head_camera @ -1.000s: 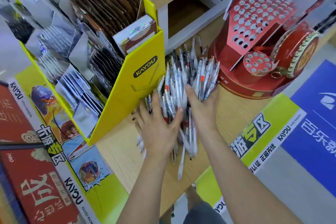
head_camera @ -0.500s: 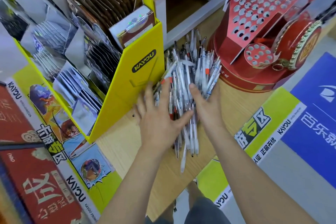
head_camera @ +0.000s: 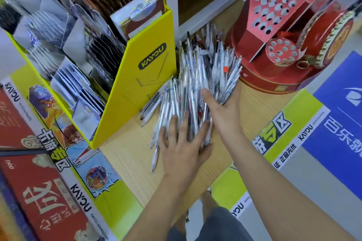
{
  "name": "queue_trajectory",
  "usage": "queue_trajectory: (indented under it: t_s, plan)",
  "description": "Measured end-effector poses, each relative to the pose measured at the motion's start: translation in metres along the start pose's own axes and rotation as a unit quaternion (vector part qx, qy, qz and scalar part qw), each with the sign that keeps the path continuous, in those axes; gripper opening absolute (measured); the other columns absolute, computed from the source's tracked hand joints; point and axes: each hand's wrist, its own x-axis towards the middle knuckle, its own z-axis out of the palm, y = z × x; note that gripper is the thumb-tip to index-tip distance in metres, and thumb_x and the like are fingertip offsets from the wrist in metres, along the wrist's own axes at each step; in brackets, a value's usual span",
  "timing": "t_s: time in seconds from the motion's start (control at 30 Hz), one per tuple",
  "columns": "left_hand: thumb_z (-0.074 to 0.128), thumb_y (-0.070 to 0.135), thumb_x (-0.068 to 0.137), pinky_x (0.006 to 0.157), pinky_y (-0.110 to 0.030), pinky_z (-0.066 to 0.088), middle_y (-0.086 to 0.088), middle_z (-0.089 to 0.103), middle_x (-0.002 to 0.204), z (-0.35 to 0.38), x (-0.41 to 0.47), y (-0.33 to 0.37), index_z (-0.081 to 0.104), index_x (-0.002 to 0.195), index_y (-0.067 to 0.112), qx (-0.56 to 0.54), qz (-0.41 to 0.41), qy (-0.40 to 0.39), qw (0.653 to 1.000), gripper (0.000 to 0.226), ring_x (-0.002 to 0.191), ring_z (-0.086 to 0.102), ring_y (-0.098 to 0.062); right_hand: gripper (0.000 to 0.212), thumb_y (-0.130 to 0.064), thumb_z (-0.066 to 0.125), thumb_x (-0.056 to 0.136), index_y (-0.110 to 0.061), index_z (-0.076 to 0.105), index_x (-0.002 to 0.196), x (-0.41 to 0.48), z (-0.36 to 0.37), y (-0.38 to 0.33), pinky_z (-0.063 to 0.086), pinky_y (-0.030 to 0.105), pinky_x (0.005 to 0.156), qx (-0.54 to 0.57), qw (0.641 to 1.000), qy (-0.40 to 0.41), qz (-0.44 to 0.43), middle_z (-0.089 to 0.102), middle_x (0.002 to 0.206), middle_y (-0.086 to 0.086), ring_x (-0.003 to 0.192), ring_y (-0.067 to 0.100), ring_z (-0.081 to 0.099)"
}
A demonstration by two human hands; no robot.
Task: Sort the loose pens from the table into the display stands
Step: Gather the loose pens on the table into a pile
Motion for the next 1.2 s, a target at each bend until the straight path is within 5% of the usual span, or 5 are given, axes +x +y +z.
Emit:
queue_trajectory:
  t_s: [0.3,0.53,0.67,0.77,1.2]
  plan:
    - [0.061,0.052,0.088,0.094,-0.048,0.044,-0.007,0.063,0.125,-0.018,0.005,-0.032,0.064,0.113,0.027,-0.098,0.058,0.095,0.989,0.036,0.115,0.058,-0.032,0.109,-0.066,0.068,0.074,-0.021,0.011,0.155,-0.001,0.0,0.003,0.022,0.041,0.121,0.01,1.0,0.021,-0.013,0.023,0.16,-0.003,0.147,0.012,0.023]
    - [0.059,0.054,0.084,0.068,-0.033,0.049,-0.013,0.044,0.12,-0.039,0.008,-0.048,0.045,0.134,0.022,-0.173,-0.155,0.048,0.971,0.061,0.093,0.051,-0.023,0.112,-0.059,0.07,0.078,-0.013,0.005,0.156,-0.005,0.012,0.011,0.015,0.028,0.12,-0.034,0.997,0.071,-0.018,0.021,0.156,-0.01,0.141,0.003,0.018]
    - [0.043,0.072,0.081,0.095,-0.049,0.04,-0.017,0.042,0.137,-0.032,0.018,-0.055,0.033,0.144,0.018,-0.088,-0.245,-0.022,0.965,0.084,0.12,0.039,-0.035,0.108,-0.056,0.07,0.08,-0.011,0.007,0.156,-0.011,0.021,0.015,0.014,0.028,0.119,-0.043,0.994,0.102,-0.02,0.022,0.158,-0.006,0.143,0.006,0.018]
    - [0.036,0.077,0.079,0.109,-0.048,0.029,-0.021,0.032,0.145,-0.021,0.031,-0.045,0.025,0.149,0.013,-0.184,-0.282,-0.041,0.941,0.095,0.132,0.029,-0.037,0.11,-0.053,0.072,0.079,-0.01,0.006,0.156,-0.018,0.037,0.01,0.013,0.035,0.122,-0.032,0.992,0.121,-0.022,0.017,0.162,0.003,0.147,0.011,0.015]
    - [0.028,0.077,0.079,0.099,-0.047,0.033,-0.019,0.044,0.129,-0.014,0.052,-0.041,0.039,0.141,0.01,-0.123,-0.25,-0.041,0.96,0.092,0.118,0.037,-0.036,0.112,-0.064,0.072,0.071,-0.013,0.015,0.154,-0.019,0.035,0.005,0.022,0.046,0.118,-0.064,0.995,0.077,-0.017,0.029,0.155,0.008,0.144,0.023,0.023]
